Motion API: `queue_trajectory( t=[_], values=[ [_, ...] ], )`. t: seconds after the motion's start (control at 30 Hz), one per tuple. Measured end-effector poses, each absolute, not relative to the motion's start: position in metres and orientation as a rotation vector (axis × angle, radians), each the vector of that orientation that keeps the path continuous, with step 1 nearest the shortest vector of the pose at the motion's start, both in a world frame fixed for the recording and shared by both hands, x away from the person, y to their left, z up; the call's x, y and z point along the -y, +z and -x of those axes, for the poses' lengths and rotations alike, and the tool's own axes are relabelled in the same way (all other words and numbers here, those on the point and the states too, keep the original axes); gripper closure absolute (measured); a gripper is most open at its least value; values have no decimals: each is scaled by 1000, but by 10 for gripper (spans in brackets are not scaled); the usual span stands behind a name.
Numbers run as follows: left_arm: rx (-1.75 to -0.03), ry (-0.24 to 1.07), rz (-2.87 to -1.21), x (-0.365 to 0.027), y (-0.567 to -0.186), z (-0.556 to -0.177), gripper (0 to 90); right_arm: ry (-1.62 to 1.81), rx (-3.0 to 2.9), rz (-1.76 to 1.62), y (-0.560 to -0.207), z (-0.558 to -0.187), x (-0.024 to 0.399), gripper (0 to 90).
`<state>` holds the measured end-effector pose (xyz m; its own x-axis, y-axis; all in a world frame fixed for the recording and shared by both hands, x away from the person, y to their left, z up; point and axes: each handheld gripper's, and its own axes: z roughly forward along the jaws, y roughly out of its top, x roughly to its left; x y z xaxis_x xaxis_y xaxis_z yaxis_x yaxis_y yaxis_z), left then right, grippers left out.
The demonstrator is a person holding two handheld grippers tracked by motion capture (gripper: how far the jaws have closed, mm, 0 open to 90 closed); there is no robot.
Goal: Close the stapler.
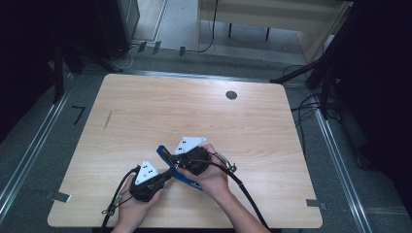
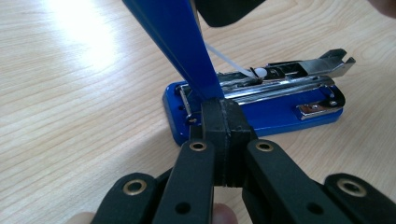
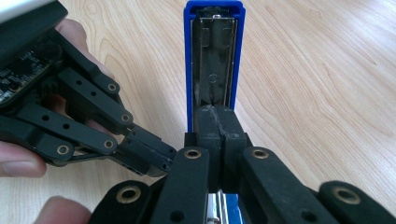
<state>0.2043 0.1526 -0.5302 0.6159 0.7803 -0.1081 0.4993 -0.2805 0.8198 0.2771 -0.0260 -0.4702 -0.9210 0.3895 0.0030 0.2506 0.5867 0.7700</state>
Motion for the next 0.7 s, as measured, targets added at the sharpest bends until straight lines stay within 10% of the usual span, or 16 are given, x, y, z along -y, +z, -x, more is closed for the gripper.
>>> queue_trajectory(
  t=[0.7],
  values=[
    [-971,373,-2022,-136,-532,-206,900,1280,-2608,-562,-471,-266,48,900]
  ],
)
